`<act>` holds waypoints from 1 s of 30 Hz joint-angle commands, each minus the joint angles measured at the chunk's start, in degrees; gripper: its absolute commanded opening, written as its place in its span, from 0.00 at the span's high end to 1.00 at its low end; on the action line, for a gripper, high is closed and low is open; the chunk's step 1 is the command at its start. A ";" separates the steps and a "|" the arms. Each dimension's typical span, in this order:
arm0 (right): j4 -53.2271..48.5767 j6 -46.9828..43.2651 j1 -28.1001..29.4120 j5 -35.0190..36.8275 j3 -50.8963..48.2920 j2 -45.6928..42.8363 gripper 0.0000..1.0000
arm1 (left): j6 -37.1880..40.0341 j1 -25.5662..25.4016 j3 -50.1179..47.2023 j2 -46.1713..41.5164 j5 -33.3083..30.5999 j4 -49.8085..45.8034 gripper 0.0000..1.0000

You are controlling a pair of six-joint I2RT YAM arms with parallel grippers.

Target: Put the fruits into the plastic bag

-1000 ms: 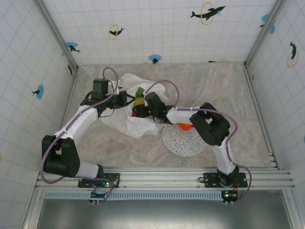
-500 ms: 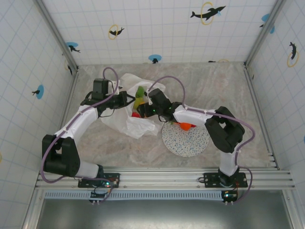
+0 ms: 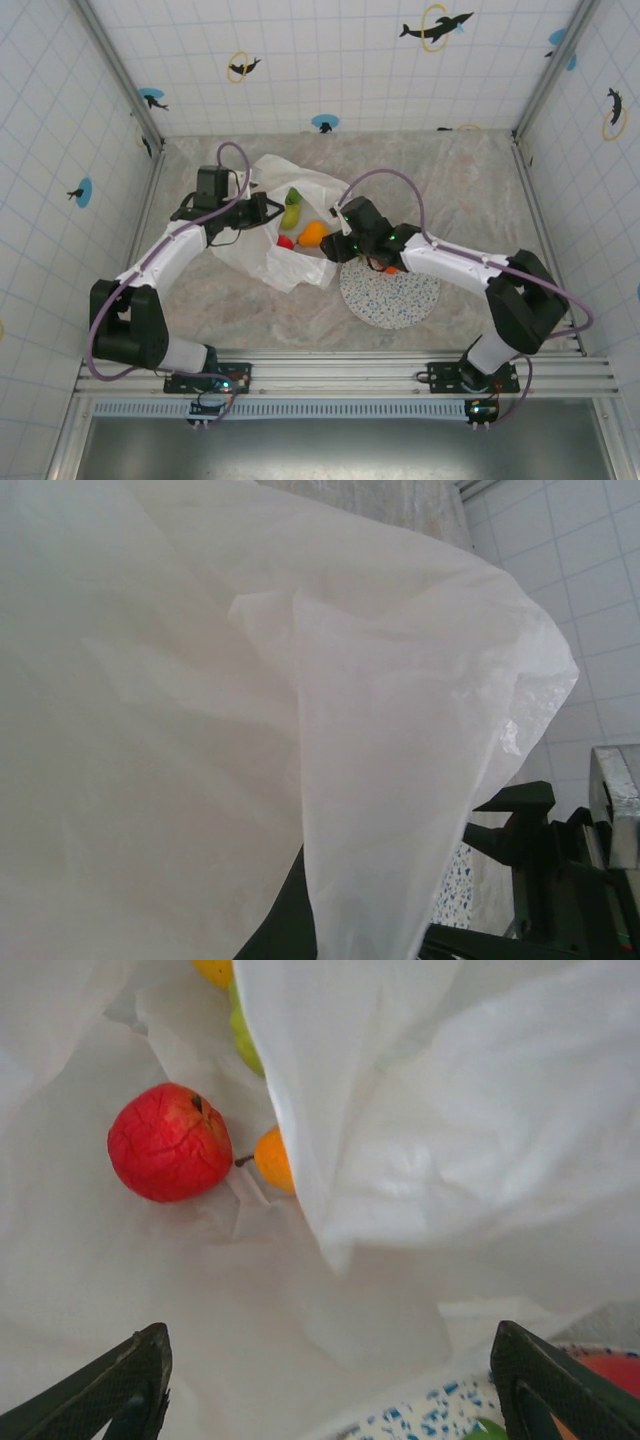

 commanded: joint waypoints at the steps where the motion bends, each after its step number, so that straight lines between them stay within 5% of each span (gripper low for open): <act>1: -1.28 -0.82 -0.62 -2.26 -3.20 -3.52 0.18 | 0.26 -0.42 -1.11 0.84 1.41 0.76 1.00; 8: -2.01 -3.72 -0.98 -5.53 -10.29 -12.56 0.24 | 0.20 -0.39 -1.30 0.75 1.32 0.91 1.00; 16: -10.78 -4.13 -3.62 5.75 -13.54 -21.79 0.25 | 0.11 -0.32 -1.28 1.04 1.49 1.22 1.00; 23: -16.68 -8.47 -4.90 12.97 -9.27 -15.91 0.21 | 0.34 -0.37 -1.51 1.18 1.33 1.02 1.00; 30: -15.79 -10.79 -5.87 11.59 -8.06 -10.08 0.20 | 0.32 -0.40 -1.42 1.27 1.28 1.09 1.00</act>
